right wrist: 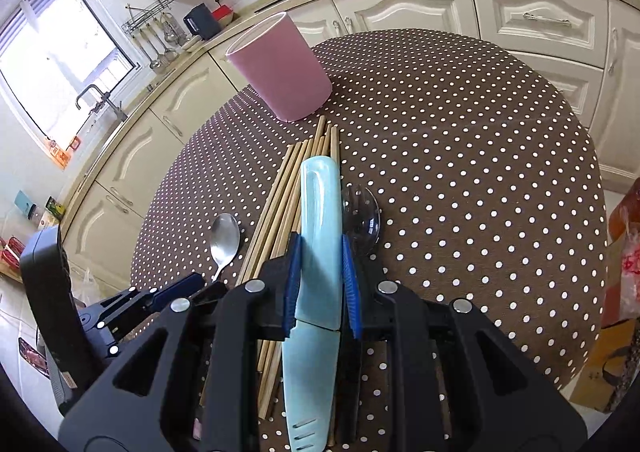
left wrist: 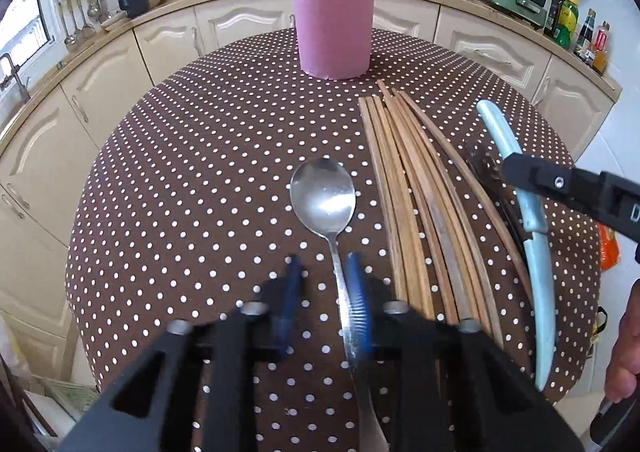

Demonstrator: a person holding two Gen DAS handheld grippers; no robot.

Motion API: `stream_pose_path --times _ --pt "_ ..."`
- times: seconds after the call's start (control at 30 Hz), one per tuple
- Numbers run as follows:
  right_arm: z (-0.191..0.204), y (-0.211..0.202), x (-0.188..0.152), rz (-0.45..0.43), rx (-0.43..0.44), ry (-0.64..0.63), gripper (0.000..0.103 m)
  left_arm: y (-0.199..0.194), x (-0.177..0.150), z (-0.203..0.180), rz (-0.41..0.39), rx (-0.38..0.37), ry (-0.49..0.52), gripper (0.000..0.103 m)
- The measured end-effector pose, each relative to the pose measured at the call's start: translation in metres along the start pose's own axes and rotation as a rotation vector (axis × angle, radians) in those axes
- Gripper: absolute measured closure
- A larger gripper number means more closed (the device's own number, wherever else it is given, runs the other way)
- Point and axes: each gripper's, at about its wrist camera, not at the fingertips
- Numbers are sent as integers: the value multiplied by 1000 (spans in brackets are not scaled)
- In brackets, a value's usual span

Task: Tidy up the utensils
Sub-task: 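Grasp the silver spoon by its handle with the left gripper, then lift the spoon with the left gripper while the right gripper lifts the knife toward the pink cup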

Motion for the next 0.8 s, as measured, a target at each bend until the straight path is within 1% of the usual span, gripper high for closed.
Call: stream_pose_path --times 0.07,0.1,0.13,0.2,0.3,0.37,0.47,0.6,0.73,0.8 --pt "2 -2 0 -6 6 -3 83 3 4 8 15 -41 -34 100" --pt "2 -4 0 -14 8 -4 83 5 5 13 17 -72 -47 100" --pt "3 -6 0 -21 7 -8 83 6 6 18 17 -87 -62 100" --pt "5 -11 0 -33 8 -12 83 7 5 21 21 -104 -86 100" --pt "8 -16 2 -45 18 -23 83 5 2 19 10 -100 -105 100" --pt "13 -20 4 -58 23 -43 83 0 4 20 -1 -115 -118 100" --pt "19 -28 9 -86 32 -63 83 -11 10 21 -46 -116 -128 100" --pt "25 -37 15 -137 39 -80 83 -26 21 26 -100 -138 -160 100" --pt "29 -45 24 -181 38 -82 83 -45 34 31 -177 -128 -183 100" --pt "33 -48 31 -203 33 -86 83 -56 42 36 -228 -129 -213 100"
Point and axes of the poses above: each gripper's, at about its wrist camera, not at the fingertips, and y roughly the way its jaws point, z to its left, x to its top, and after that the axes turned 13 degrees about x, right-handed
